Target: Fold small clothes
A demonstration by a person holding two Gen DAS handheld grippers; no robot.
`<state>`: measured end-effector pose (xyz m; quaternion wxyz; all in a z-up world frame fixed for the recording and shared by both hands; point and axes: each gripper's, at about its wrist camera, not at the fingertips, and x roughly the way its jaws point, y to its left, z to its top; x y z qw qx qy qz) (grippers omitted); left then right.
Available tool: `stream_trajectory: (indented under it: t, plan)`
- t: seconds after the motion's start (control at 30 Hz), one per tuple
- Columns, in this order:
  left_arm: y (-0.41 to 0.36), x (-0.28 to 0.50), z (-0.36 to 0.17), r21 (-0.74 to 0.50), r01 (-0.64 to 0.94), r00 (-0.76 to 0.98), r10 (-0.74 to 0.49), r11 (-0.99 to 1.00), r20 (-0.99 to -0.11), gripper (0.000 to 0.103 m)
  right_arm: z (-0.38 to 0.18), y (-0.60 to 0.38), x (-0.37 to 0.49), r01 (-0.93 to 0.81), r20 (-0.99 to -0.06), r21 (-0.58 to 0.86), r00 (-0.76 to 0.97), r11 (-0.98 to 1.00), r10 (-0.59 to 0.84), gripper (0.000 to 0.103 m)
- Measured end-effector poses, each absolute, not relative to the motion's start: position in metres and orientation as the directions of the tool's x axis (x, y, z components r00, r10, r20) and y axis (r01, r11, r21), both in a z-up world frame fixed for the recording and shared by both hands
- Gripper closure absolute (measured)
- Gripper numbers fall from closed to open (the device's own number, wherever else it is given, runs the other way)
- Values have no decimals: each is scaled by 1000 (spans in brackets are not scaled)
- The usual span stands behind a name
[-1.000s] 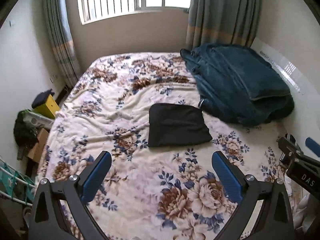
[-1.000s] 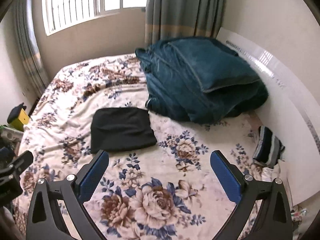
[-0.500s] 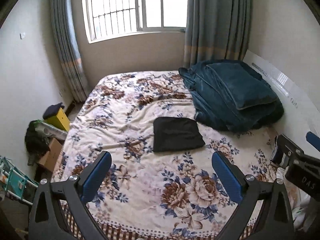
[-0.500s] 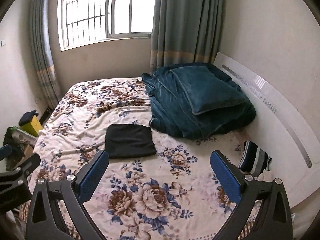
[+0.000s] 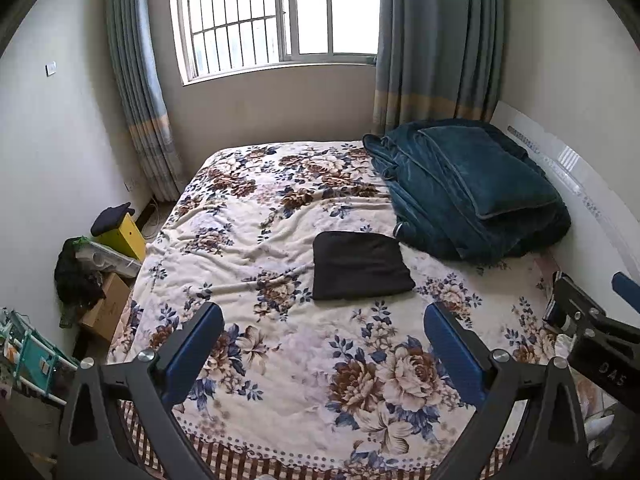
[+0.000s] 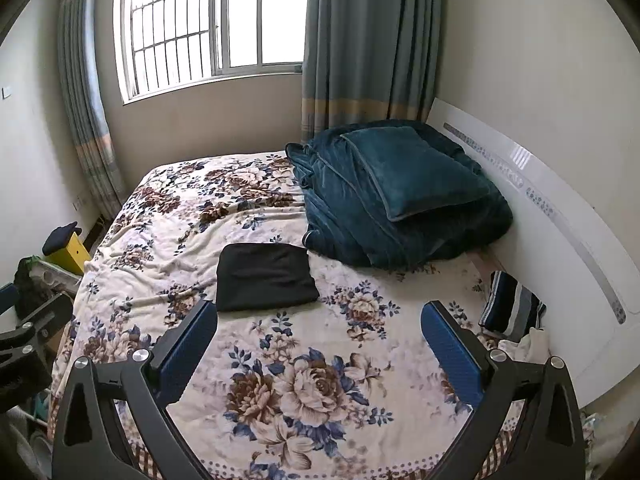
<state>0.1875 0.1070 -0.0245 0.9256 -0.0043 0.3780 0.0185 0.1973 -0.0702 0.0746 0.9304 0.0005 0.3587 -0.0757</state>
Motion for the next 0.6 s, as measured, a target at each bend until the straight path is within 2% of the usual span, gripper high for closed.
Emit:
stream_trajectory:
  t: [0.6]
  plan:
    - [110,193,-28,-6,-51,717,33,999,-697,0,73,-67,219,99,-664,-47,741,994,-105,0]
